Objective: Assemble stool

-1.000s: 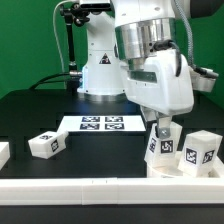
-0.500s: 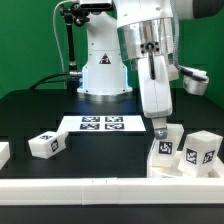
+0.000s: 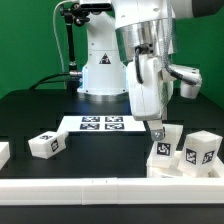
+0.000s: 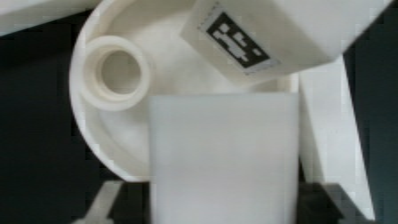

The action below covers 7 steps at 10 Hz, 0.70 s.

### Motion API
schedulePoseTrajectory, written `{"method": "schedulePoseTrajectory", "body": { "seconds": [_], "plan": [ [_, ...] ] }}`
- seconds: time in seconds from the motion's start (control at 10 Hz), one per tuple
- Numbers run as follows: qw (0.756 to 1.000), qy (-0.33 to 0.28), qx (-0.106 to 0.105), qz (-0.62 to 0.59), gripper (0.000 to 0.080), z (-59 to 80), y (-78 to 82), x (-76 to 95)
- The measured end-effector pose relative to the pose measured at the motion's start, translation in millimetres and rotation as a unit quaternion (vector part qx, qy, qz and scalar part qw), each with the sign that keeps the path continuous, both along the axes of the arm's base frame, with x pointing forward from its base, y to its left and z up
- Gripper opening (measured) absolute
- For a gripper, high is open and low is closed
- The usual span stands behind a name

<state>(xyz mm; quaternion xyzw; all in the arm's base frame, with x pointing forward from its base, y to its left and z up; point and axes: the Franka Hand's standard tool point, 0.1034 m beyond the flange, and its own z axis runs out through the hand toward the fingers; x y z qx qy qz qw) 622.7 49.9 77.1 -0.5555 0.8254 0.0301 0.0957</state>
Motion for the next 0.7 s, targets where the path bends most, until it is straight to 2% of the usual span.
{"method": "schedulePoseTrajectory", "body": {
  "seconds": [0.2,0.3,0.4,0.7],
  "plan": [
    [1.0,-0.001,0.001,-0.004,0.0338,-0.3,0.3,0.1],
    [1.0,-0.001,0.001,-0.003,0.0504,-0.3,0.7,0.1],
    [1.0,-0.002,0.001,0.0,0.0617,-0.1,0.9,0.2],
    [0.999,-0.011,0.004,0.044,0.0648,17.5,8.4,5.4]
  ]
}}
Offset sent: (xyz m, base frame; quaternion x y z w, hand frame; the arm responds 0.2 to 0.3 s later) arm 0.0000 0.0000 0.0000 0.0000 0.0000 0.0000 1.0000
